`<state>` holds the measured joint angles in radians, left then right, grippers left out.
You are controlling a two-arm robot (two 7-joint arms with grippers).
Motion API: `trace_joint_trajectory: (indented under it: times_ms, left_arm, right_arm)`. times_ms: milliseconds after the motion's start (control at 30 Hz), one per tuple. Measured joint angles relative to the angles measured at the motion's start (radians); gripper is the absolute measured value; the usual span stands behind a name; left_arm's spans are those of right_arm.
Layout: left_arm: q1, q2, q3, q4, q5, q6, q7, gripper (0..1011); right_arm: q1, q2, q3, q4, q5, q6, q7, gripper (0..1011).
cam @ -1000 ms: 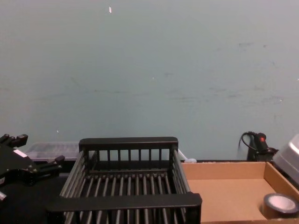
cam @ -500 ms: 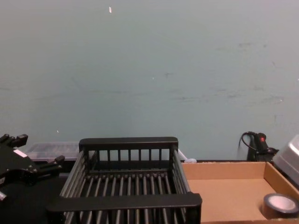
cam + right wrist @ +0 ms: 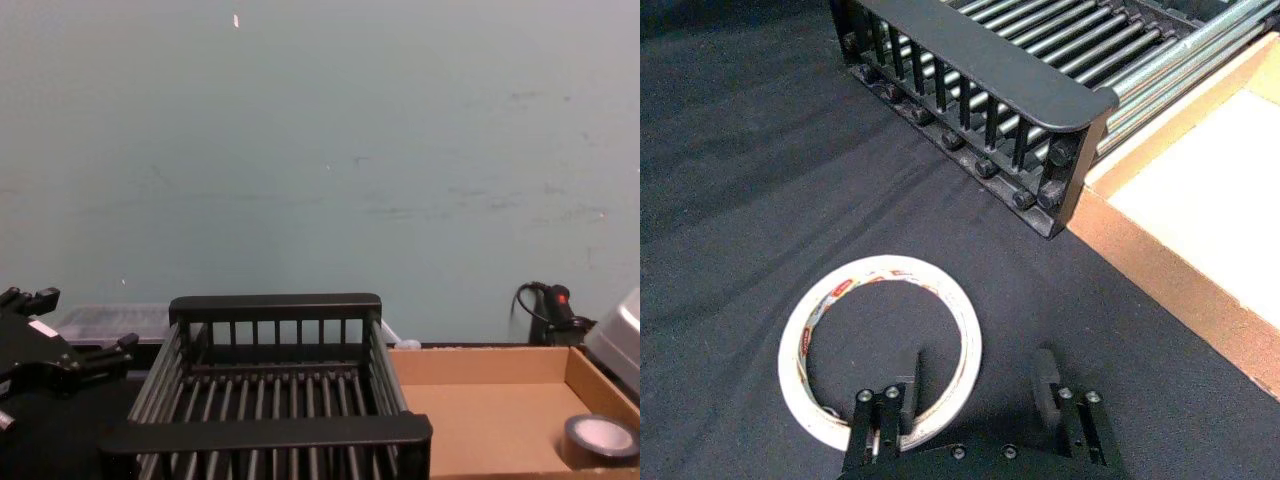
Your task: Pick up the white tape and place it into the black box , Pick up the silver tape and place it into the brown box.
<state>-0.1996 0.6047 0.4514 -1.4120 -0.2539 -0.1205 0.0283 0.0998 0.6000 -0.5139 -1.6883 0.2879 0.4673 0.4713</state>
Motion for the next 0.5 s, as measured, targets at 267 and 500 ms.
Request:
trace_joint_trajectory:
  times_ms: [267, 500]
  left_arm:
    - [0.000, 0.000, 0.000, 0.000, 0.000, 0.000, 0.000, 1001]
    - [0.000, 0.000, 0.000, 0.000, 0.000, 0.000, 0.000, 1001]
  right_arm:
    - [0.000, 0.000, 0.000, 0.000, 0.000, 0.000, 0.000, 481]
    - [0.000, 0.000, 0.000, 0.000, 0.000, 0.000, 0.000, 277]
